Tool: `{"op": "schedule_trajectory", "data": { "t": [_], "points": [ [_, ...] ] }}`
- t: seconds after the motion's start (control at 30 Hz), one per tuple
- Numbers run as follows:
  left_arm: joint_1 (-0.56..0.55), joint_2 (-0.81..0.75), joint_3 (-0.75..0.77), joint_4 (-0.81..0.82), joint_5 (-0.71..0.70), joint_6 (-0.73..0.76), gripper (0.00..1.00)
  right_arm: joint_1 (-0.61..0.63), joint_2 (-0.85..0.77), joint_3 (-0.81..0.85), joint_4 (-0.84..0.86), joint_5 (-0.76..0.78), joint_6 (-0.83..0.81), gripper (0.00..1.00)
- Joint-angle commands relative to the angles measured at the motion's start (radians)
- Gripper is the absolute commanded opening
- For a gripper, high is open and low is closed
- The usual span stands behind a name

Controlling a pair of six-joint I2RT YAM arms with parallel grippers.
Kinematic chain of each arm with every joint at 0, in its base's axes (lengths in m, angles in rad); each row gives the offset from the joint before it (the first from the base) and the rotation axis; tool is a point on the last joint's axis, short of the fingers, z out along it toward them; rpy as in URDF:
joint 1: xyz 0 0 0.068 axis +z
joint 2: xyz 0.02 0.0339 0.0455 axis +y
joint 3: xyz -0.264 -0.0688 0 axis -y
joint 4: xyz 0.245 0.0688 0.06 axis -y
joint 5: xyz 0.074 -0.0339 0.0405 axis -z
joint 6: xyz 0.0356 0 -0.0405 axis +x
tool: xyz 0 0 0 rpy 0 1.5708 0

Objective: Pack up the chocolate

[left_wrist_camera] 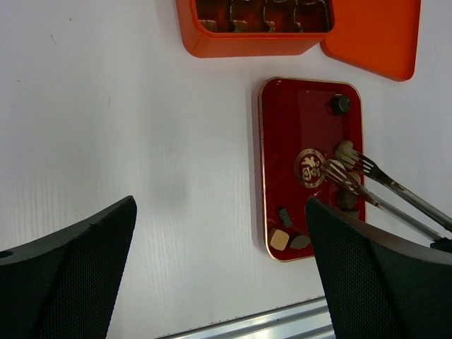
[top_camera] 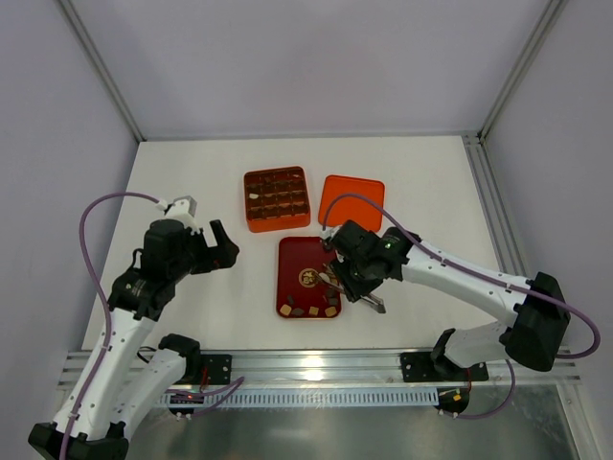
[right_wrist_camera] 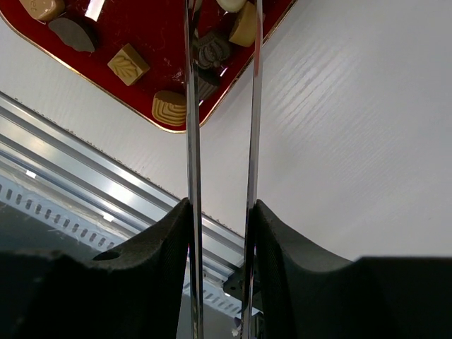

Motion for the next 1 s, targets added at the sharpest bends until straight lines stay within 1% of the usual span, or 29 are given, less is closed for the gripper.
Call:
{"op": "schedule_trajectory", "data": {
  "t": [0.0,0.07,0.1,0.17,0.4,0.5,0.6,0.63,0.73,0.97],
  "points": [
    [-0.002,-0.014,0.000,0.023,-0.010,-0.009,1.00,0.002,0.010,0.056,-0.003,-0.022,-0.022,0.42],
    [-0.003,-0.019,-0.002,0.021,-0.011,-0.010,1.00,0.001,0.016,0.069,-0.006,-0.022,-0.024,0.41],
    [-0.003,-0.019,-0.002,0.023,-0.010,-0.009,1.00,0.001,0.018,0.074,-0.006,-0.054,-0.026,0.41],
    [-0.003,-0.019,-0.002,0.023,-0.011,-0.010,1.00,0.001,0.022,0.091,-0.008,-0.069,-0.027,0.41],
    [-0.002,-0.022,-0.002,0.023,-0.010,-0.009,1.00,-0.001,0.054,0.137,0.003,-0.091,-0.026,0.40],
    [-0.003,-0.023,-0.002,0.023,-0.011,-0.009,1.00,-0.001,0.070,0.157,0.009,-0.080,-0.026,0.40],
    [-0.003,-0.023,-0.002,0.023,-0.011,-0.010,1.00,-0.002,0.074,0.174,-0.011,-0.048,-0.036,0.41],
    [-0.003,-0.023,-0.002,0.023,-0.011,-0.009,1.00,-0.007,0.065,0.183,-0.027,-0.048,-0.044,0.44],
    [-0.003,-0.023,-0.002,0.021,-0.011,-0.010,1.00,-0.007,0.058,0.189,-0.047,-0.042,-0.047,0.44],
    [-0.003,-0.025,-0.002,0.021,-0.011,-0.012,1.00,-0.007,0.035,0.165,-0.080,-0.048,-0.061,0.45]
  ]
}}
